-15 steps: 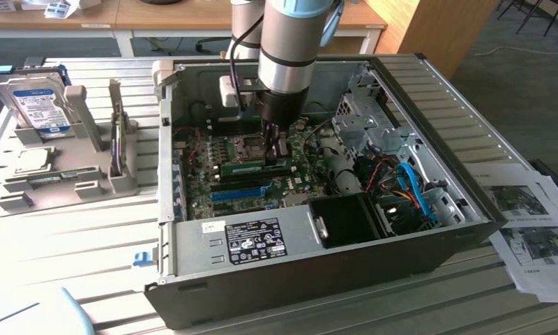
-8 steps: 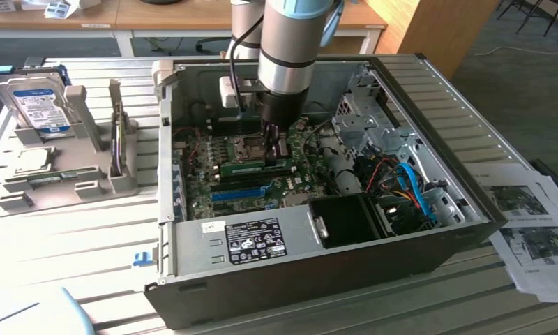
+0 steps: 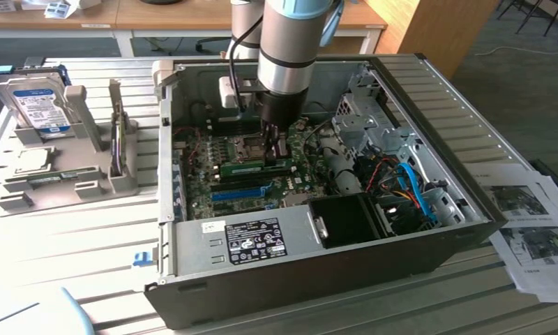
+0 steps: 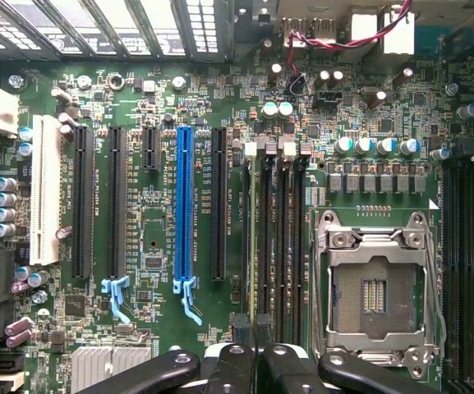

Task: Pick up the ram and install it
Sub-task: 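Insert the ram into the slot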

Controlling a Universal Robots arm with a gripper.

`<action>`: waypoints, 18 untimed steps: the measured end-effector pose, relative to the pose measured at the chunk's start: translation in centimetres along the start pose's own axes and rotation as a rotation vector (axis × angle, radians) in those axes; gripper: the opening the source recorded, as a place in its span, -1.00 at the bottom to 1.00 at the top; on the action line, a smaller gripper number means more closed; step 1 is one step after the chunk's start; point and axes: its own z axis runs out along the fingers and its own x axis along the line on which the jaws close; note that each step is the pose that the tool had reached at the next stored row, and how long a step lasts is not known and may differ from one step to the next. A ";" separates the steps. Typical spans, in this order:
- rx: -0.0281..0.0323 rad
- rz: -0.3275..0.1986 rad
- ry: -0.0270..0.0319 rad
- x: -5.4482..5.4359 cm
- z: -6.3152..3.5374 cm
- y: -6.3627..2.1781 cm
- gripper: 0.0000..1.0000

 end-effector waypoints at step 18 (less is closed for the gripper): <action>0.0014 0.000 0.0000 0.0 0.43 -0.01 -0.78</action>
